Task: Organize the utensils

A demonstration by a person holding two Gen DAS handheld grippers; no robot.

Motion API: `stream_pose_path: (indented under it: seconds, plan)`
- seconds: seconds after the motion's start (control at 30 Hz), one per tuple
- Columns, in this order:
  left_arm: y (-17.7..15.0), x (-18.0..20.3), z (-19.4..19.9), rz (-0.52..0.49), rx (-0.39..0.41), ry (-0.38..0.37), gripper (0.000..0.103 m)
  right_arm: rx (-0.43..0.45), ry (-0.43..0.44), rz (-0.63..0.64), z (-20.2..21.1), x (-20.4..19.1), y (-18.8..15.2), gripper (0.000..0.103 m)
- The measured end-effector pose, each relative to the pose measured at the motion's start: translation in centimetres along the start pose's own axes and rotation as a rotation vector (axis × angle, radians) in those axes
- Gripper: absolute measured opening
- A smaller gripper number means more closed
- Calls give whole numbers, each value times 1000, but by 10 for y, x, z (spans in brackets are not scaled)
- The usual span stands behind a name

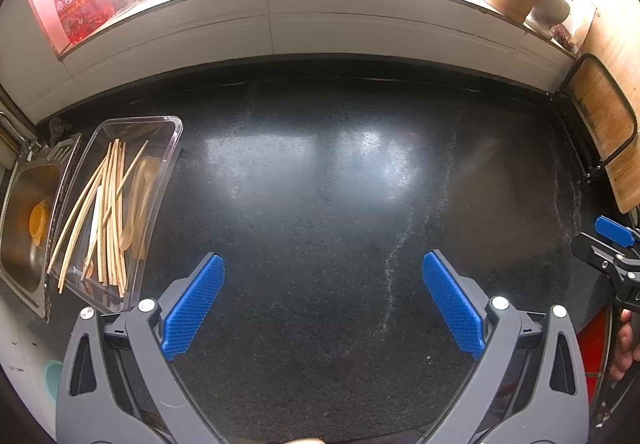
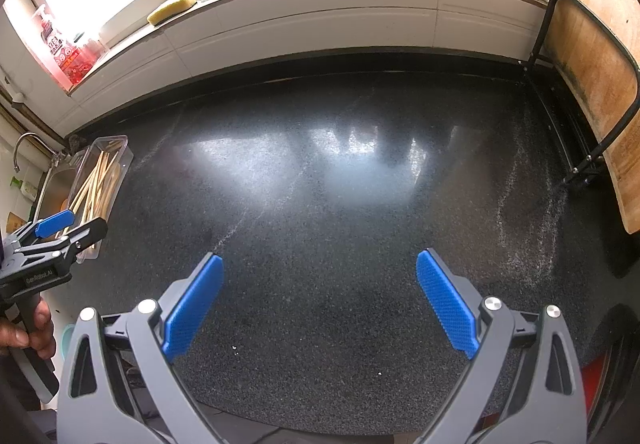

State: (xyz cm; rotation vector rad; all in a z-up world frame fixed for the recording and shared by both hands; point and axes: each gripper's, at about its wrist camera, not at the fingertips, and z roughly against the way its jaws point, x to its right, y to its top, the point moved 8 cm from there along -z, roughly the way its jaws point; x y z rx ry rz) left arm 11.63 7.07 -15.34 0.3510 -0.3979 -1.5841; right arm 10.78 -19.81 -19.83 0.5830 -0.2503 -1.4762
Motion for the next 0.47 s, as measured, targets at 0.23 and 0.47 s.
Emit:
stream_pose_path:
  seconds: [0.23, 0.47]
  plan:
    - [6, -3, 8, -11, 56, 27, 97, 0, -2, 1, -1, 1, 0, 94]
    - [3, -2, 5, -6, 33, 33, 97, -1, -2, 1, -1, 1, 0, 94]
